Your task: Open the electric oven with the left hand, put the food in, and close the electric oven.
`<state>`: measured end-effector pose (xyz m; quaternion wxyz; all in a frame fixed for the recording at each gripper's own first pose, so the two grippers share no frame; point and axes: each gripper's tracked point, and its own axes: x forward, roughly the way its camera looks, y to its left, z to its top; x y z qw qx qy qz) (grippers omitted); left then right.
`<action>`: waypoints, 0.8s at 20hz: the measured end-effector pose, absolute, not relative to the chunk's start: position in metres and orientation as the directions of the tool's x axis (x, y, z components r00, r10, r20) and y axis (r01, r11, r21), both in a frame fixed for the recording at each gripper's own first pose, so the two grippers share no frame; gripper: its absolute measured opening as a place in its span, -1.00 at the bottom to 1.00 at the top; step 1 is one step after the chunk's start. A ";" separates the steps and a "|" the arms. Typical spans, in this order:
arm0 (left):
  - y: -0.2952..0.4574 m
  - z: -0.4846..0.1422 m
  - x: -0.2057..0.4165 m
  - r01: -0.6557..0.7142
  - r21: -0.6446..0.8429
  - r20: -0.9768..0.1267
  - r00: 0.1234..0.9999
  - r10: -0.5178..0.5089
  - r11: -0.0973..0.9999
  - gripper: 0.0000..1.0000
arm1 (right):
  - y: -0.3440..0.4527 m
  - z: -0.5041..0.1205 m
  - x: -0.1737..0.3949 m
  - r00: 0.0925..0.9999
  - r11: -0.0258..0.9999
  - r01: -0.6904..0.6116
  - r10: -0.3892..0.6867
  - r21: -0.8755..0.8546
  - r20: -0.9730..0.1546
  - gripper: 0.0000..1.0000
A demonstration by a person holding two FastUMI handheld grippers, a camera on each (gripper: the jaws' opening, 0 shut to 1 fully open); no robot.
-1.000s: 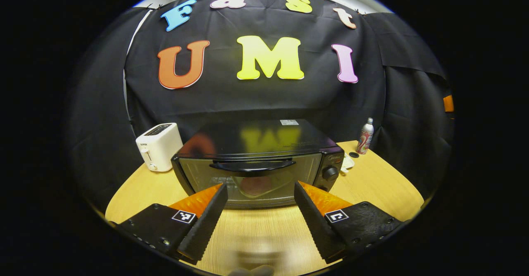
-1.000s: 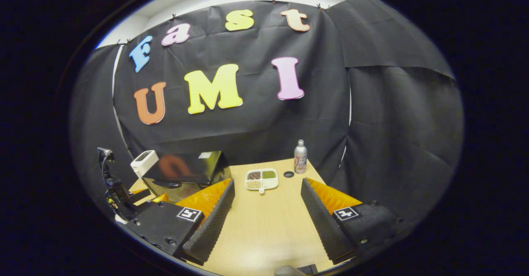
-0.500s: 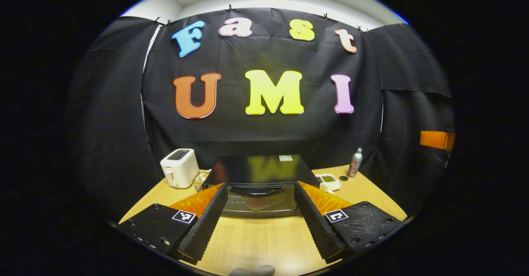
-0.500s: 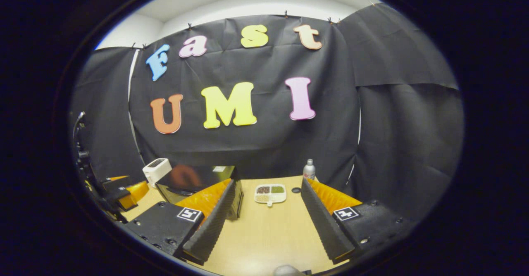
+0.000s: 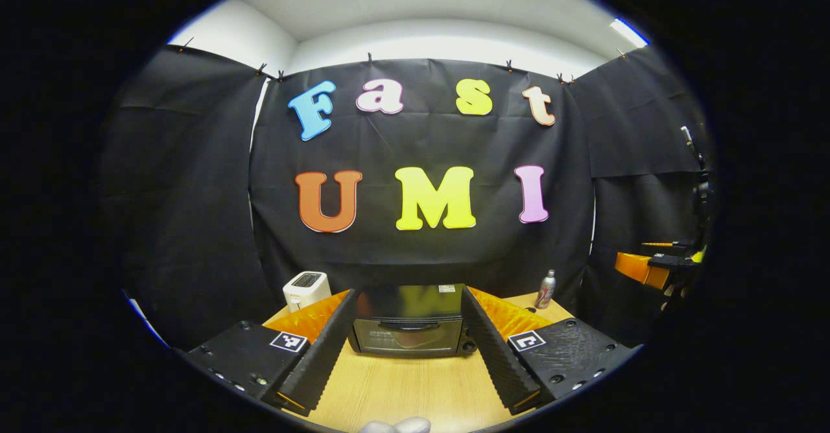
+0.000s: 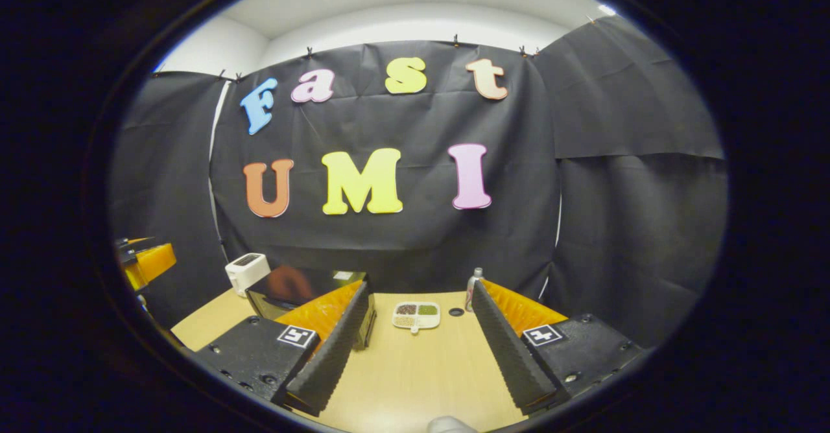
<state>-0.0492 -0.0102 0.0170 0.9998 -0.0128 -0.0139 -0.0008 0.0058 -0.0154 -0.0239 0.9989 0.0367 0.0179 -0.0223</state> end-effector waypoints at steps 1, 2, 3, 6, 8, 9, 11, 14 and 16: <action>-0.010 0.017 -0.052 -0.003 -0.013 0.030 1.000 0.004 1.000 0.93 | -0.017 -0.021 0.002 0.998 0.997 0.049 -0.047 0.067 -0.029 0.93; -0.009 0.014 -0.054 -0.007 -0.010 0.025 1.000 0.007 1.000 0.93 | -0.018 -0.020 -0.001 0.999 0.997 0.050 -0.049 0.061 -0.020 0.93; -0.010 0.012 -0.055 -0.007 -0.012 0.019 1.000 0.008 1.000 0.93 | -0.017 -0.018 -0.004 0.999 0.998 0.047 -0.046 0.053 -0.014 0.92; -0.008 0.012 -0.055 -0.017 -0.005 0.017 1.000 0.017 1.000 0.94 | -0.017 -0.017 -0.013 0.999 0.999 0.042 -0.042 0.031 -0.002 0.93; -0.009 0.014 -0.054 -0.015 -0.011 0.023 1.000 0.016 1.000 0.94 | -0.017 -0.019 -0.016 0.999 0.999 0.039 -0.039 0.030 -0.006 0.93; -0.011 0.013 -0.053 -0.013 -0.016 0.022 1.000 0.013 1.000 0.93 | -0.017 -0.020 -0.017 0.999 0.999 0.036 -0.036 0.034 -0.009 0.93; -0.014 0.015 -0.052 -0.007 -0.019 0.026 1.000 0.008 1.000 0.94 | -0.017 -0.021 -0.018 0.999 0.999 0.036 -0.036 0.039 -0.013 1.00; -0.019 0.017 -0.047 0.005 -0.017 0.034 0.999 -0.004 1.000 0.93 | -0.017 -0.019 -0.019 0.999 0.998 0.040 -0.039 0.040 -0.008 0.93; -0.021 0.017 -0.044 0.013 -0.024 0.032 0.999 -0.012 1.000 0.93 | -0.018 -0.017 -0.019 0.999 0.999 0.040 -0.040 0.037 -0.001 0.93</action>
